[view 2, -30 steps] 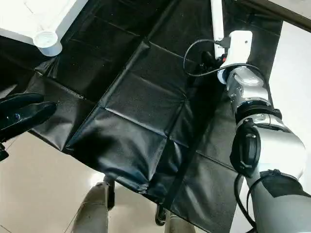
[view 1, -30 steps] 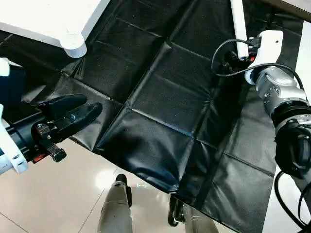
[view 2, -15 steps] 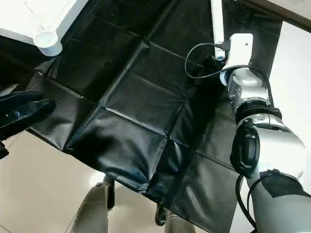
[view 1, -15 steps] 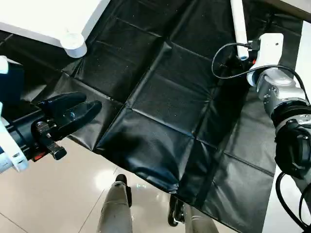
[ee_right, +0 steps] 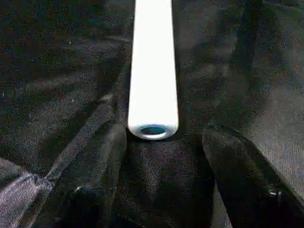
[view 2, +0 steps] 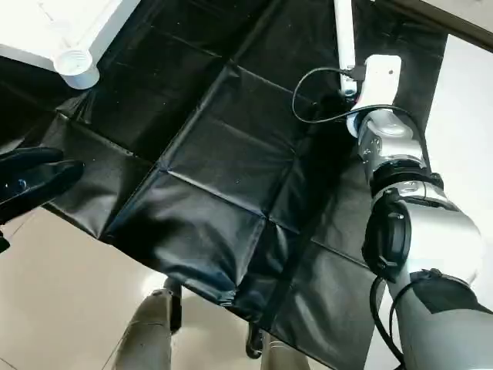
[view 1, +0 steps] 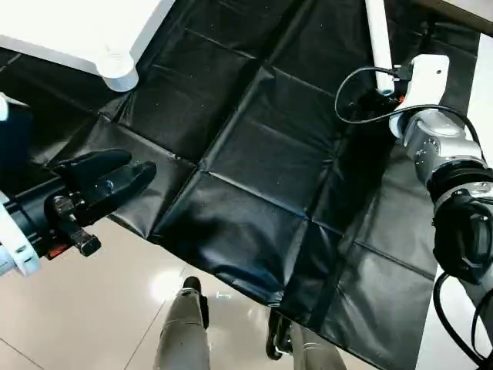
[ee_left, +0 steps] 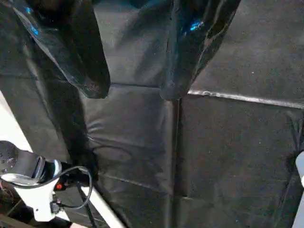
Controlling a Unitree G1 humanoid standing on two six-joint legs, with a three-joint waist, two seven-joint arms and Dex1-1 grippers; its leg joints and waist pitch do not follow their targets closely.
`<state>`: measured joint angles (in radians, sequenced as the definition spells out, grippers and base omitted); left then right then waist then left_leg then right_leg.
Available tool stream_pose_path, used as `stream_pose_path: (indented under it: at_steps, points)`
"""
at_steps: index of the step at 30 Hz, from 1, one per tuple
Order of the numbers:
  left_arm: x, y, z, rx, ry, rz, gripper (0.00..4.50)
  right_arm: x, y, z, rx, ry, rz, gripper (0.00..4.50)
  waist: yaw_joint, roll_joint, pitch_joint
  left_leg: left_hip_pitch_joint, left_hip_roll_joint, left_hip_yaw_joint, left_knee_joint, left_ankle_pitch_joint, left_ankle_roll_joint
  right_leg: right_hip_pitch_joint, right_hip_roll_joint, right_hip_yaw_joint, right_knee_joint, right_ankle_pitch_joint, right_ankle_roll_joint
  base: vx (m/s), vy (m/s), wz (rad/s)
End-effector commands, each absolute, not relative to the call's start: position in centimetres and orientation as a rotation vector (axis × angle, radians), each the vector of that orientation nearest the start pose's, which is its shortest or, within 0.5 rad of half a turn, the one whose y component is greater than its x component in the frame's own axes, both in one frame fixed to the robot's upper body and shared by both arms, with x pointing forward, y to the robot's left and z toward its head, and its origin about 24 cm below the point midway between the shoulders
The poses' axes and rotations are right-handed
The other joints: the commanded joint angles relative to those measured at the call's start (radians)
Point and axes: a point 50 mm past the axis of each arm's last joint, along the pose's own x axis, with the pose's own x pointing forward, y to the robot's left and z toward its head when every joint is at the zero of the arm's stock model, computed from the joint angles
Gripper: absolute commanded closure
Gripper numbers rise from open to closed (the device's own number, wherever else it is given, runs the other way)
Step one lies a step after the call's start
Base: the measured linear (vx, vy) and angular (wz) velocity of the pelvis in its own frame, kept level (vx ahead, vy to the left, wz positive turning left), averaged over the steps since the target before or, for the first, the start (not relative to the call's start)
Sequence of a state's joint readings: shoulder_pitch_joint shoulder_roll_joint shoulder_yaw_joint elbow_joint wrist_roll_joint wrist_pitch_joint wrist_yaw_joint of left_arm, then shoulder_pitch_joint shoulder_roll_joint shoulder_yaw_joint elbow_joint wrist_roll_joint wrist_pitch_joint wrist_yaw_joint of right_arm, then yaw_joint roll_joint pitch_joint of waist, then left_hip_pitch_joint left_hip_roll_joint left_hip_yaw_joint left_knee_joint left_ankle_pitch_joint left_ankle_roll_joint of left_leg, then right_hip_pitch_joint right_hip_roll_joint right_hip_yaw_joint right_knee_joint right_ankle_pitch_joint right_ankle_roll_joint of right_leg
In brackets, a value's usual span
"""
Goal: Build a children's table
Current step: Pick table leg
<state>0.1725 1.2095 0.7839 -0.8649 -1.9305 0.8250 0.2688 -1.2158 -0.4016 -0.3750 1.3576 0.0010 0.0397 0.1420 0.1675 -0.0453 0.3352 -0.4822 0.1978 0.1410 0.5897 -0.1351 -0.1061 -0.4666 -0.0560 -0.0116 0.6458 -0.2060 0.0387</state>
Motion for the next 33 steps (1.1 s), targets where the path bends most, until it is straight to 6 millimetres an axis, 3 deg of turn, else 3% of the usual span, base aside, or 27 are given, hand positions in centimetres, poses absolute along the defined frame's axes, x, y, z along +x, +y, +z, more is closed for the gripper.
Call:
stream_pose_path:
  at_steps: [1, 15, 18, 20, 21, 26, 30, 31, 33]
  points:
    - [15.1, 19.3, 25.7, 0.013, 0.192, -0.554, 2.45, 41.6, -23.7, 16.4, 0.104, 0.148, -0.104, 2.0, -0.002, 0.005, -0.099, 0.047, -0.017, 0.002, -0.041, 0.063, -0.196, 0.086, -0.023, 0.021, -0.032, 0.403, -0.081, 0.0, 0.0, 0.0]
    - [14.9, 19.4, 25.7, 0.016, 0.193, -0.551, 2.45, 41.5, -24.2, 16.6, 0.071, 0.133, -0.123, 3.26, 0.0, 0.006, -0.099, 0.047, -0.018, 0.001, -0.04, 0.06, -0.196, 0.086, -0.024, 0.02, -0.032, 0.397, -0.085, 0.0, 0.0, 0.0]
    - [15.1, 19.3, 25.6, 0.008, 0.181, -0.549, 2.45, 41.5, -24.2, 17.0, 0.068, 0.108, -0.11, 3.38, -0.005, 0.001, -0.108, 0.048, -0.017, 0.004, -0.037, 0.071, -0.192, 0.089, -0.021, 0.021, -0.03, 0.409, -0.085, 0.0, 0.0, 0.0]
    - [15.3, 19.3, 25.5, 0.002, 0.173, -0.547, 2.45, 41.5, -24.3, 17.3, 0.07, 0.086, -0.097, 3.52, -0.006, 0.003, -0.107, 0.047, -0.017, 0.004, -0.037, 0.076, -0.19, 0.088, -0.022, 0.021, -0.028, 0.412, -0.083, 0.0, 0.0, 0.0]
    - [15.4, 19.2, 25.4, 0.0, 0.168, -0.546, 2.45, 41.5, -24.4, 17.5, 0.078, 0.07, -0.089, 3.75, -0.009, -0.003, -0.114, 0.048, -0.017, 0.006, -0.035, 0.083, -0.185, 0.092, -0.021, 0.022, -0.026, 0.414, -0.082, 0.0, 0.0, 0.0]
    - [15.7, 19.1, 25.2, -0.012, 0.151, -0.544, 2.45, 41.5, -24.8, 18.3, 0.102, 0.018, -0.067, 4.09, -0.014, 0.0, -0.119, 0.047, -0.019, 0.008, -0.03, 0.112, -0.174, 0.091, -0.02, 0.021, -0.021, 0.433, -0.082, 0.0, 0.0, 0.0]
    - [16.0, 19.0, 25.0, -0.015, 0.145, -0.544, 2.45, 41.3, -25.1, 18.4, 0.113, 0.002, -0.053, 4.43, -0.019, 0.001, -0.12, 0.047, -0.018, 0.008, -0.031, 0.094, -0.176, 0.09, -0.023, 0.02, -0.023, 0.391, -0.095, 0.0, 0.0, 0.0]
    - [16.1, 19.0, 25.0, -0.018, 0.143, -0.544, 2.45, 41.3, -25.1, 18.3, 0.115, 0.002, -0.046, 4.43, -0.02, 0.006, -0.124, 0.047, -0.018, 0.007, -0.031, 0.092, -0.178, 0.092, -0.024, 0.019, -0.021, 0.385, -0.099, 0.0, 0.0, 0.0]
    - [16.1, 19.0, 25.0, -0.019, 0.141, -0.545, 2.45, 41.3, -25.1, 18.2, 0.11, 0.004, -0.038, 4.43, -0.023, 0.004, -0.124, 0.047, -0.017, 0.007, -0.031, 0.076, -0.178, 0.09, -0.025, 0.019, -0.024, 0.357, -0.11, 0.0, 0.0, 0.0]
